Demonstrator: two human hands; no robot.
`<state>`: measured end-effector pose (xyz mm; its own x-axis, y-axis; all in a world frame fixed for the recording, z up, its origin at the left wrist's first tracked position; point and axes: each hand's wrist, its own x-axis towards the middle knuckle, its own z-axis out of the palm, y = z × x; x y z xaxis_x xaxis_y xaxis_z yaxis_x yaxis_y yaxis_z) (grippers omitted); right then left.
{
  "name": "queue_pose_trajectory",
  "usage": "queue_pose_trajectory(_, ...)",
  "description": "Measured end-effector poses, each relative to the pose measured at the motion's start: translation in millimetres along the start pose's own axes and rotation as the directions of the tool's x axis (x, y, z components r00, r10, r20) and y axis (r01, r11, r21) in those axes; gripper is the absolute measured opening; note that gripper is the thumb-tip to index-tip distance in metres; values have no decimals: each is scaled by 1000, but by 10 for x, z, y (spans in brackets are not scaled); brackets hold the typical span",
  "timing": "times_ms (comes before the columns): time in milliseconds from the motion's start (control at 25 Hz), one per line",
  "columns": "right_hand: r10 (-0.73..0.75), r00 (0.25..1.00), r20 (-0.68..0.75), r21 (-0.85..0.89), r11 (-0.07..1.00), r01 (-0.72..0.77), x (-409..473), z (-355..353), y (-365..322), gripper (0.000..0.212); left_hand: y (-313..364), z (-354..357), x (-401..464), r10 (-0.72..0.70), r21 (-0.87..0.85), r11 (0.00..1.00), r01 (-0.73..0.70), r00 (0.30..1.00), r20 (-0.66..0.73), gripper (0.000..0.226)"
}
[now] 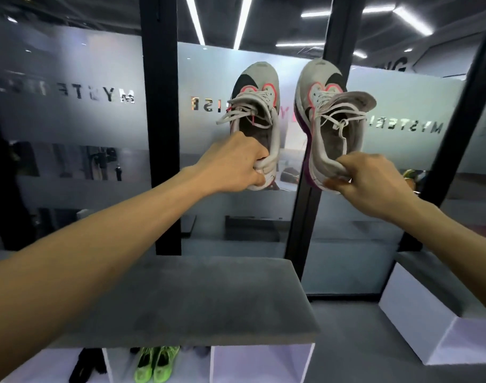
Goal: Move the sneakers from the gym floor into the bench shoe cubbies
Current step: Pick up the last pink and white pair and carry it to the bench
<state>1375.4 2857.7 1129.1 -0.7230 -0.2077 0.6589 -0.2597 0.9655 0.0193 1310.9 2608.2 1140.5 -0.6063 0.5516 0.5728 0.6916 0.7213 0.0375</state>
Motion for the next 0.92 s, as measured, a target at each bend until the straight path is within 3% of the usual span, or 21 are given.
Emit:
queue_pose_trajectory(360, -80, 991, 105, 153, 986, 63, -217, 1363, 845, 30, 98, 1332, 55, -168, 38, 986, 165, 979, 111, 38)
queue_pose_trajectory(680, -85, 983, 162, 227, 973, 47, -1723, 3264, 778, 21, -37, 3305, -1184, -198, 19, 980, 199, 951, 236, 37)
queue_pose_trajectory(920, -84, 976, 200, 211, 977, 41, -3036, 4685, 765, 24, -58, 4901, -2259, -178, 25, 984, 177, 953, 243, 37)
